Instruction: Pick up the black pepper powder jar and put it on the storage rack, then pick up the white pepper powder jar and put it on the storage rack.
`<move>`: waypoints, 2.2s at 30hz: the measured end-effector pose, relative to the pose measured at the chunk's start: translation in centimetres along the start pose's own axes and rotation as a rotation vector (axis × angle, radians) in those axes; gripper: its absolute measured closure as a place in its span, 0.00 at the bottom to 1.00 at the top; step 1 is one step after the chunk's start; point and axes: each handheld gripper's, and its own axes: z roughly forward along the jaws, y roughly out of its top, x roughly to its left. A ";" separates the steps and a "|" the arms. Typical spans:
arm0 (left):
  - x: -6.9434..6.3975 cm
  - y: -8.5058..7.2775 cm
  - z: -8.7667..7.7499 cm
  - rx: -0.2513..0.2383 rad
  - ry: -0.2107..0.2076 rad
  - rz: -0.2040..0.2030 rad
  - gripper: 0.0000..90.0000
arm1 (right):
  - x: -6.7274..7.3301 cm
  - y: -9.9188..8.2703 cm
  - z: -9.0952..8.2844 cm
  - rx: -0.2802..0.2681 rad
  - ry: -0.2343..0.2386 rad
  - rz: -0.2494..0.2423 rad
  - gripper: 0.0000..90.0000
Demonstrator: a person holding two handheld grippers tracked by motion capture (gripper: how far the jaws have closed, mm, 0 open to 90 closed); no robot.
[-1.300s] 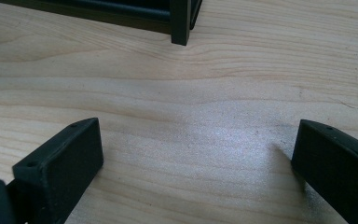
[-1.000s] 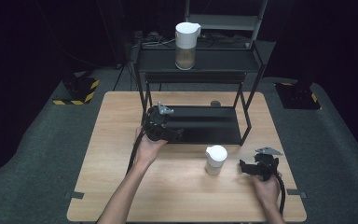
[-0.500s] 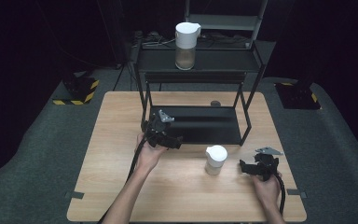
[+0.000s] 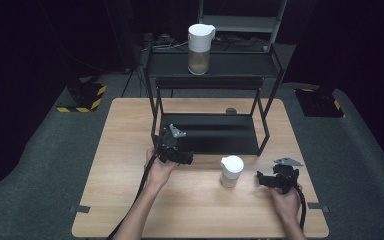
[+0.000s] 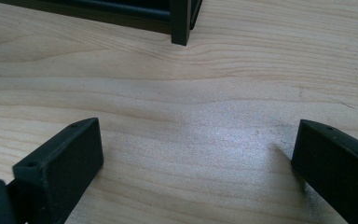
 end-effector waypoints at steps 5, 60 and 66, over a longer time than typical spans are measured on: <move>-0.2 -0.8 0.7 0.009 -0.003 -0.008 0.04 | 0.0 0.0 0.0 0.000 0.000 0.000 0.01; -2.2 -8.9 6.0 -0.026 0.035 -0.117 0.03 | 0.0 0.0 0.0 -0.001 0.000 -0.002 0.01; -2.3 -8.9 6.0 -0.027 0.039 -0.119 0.03 | 0.0 0.1 0.0 0.001 0.000 -0.002 0.01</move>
